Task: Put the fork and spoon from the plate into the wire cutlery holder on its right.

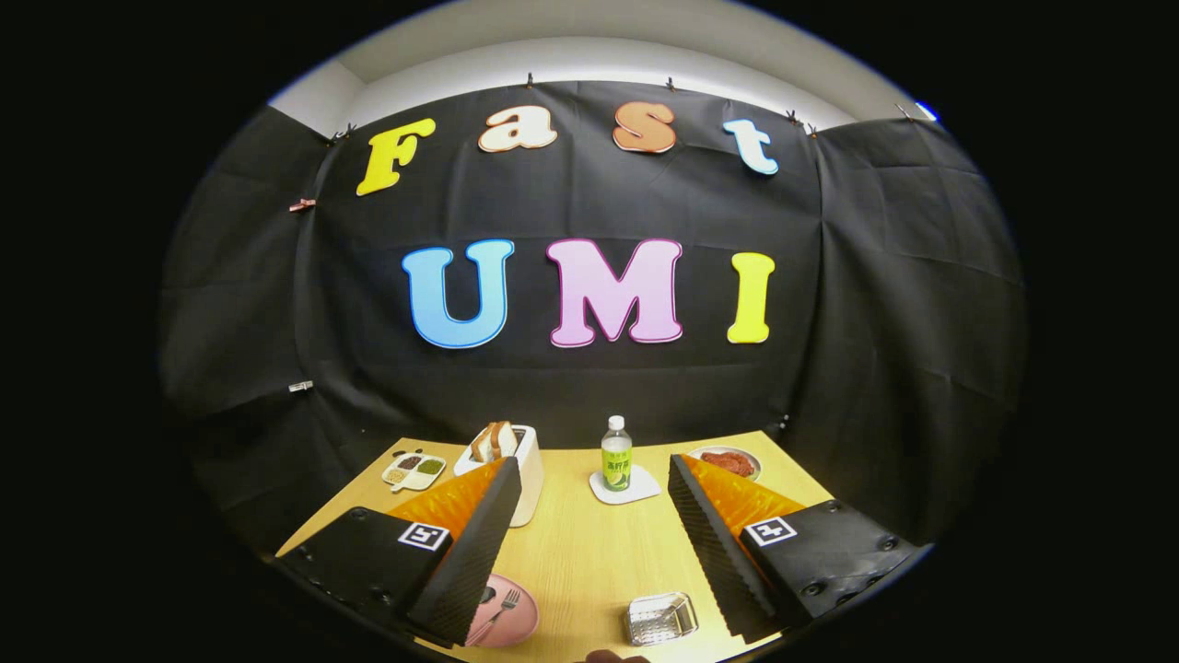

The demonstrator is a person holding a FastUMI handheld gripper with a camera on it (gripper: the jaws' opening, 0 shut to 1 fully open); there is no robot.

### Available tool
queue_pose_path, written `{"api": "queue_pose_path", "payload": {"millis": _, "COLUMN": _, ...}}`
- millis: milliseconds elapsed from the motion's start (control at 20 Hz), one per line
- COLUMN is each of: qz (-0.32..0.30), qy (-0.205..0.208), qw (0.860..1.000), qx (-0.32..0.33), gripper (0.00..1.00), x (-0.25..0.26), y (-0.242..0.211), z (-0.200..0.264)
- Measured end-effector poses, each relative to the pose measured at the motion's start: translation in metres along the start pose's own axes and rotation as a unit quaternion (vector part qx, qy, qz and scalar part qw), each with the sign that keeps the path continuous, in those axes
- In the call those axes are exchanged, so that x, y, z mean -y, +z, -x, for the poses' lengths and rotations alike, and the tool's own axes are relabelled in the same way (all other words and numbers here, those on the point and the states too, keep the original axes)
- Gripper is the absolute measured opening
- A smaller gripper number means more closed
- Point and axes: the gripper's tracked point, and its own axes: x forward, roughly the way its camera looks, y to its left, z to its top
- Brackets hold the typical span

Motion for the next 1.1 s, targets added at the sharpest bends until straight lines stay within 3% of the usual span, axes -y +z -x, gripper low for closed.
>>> {"api": "queue_pose_path", "payload": {"millis": 250, "qz": 0.001, "qy": 0.023, "qw": 0.996, "qx": -0.089, "gripper": 1.00, "x": -0.026, "y": -0.051, "z": -0.011}}
{"api": "queue_pose_path", "payload": {"millis": 400, "qz": 0.017, "qy": 0.057, "qw": 0.984, "qx": -0.169, "gripper": 0.99, "x": -0.053, "y": -0.100, "z": -0.008}}
{"api": "queue_pose_path", "payload": {"millis": 550, "qz": 0.033, "qy": 0.094, "qw": 0.961, "qx": -0.256, "gripper": 0.99, "x": -0.083, "y": -0.155, "z": -0.002}}
{"api": "queue_pose_path", "payload": {"millis": 700, "qz": 0.042, "qy": 0.128, "qw": 0.928, "qx": -0.348, "gripper": 0.99, "x": -0.109, "y": -0.216, "z": 0.012}}
{"api": "queue_pose_path", "payload": {"millis": 1100, "qz": 0.089, "qy": 0.139, "qw": 0.869, "qx": -0.467, "gripper": 1.00, "x": -0.134, "y": -0.311, "z": 0.025}}
